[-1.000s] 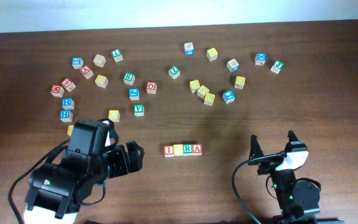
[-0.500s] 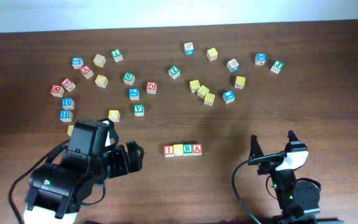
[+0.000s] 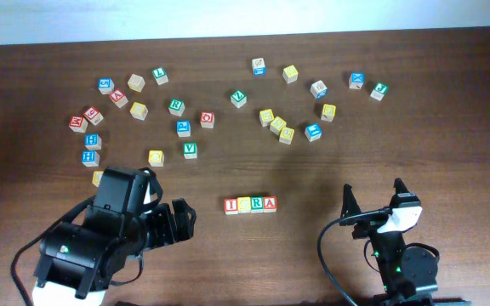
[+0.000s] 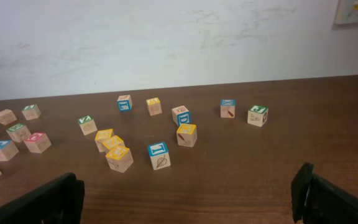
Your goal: Spell out ICRA
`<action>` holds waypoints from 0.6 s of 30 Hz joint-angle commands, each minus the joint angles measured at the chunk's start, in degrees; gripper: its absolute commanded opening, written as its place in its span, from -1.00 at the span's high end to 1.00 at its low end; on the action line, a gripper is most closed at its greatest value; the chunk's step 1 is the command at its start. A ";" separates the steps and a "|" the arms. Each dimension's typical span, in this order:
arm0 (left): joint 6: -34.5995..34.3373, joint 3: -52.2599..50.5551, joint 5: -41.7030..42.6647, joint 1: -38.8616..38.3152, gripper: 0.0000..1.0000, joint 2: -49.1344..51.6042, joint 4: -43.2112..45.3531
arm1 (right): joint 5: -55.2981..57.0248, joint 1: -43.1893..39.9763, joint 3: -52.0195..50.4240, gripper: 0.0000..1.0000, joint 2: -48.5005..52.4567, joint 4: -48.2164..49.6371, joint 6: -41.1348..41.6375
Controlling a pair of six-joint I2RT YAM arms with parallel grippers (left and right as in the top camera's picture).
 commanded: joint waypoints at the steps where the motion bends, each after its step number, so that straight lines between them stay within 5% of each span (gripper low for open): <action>1: 1.55 0.46 0.20 0.39 -0.98 -0.74 0.66 | 0.52 -0.42 -0.31 -0.97 -0.61 -0.44 0.37; 6: 10.21 -1.60 0.92 1.03 -0.98 -5.60 9.03 | 0.52 -0.42 -0.31 -0.97 -0.61 -0.44 0.37; 12: 20.76 -14.78 11.45 11.28 -0.98 -16.87 19.67 | 0.52 -0.42 -0.31 -0.97 -0.61 -0.44 0.37; 18: 20.70 -30.42 11.45 14.80 -0.98 -33.64 28.94 | 0.52 -0.42 -0.31 -0.97 -0.61 -0.44 0.37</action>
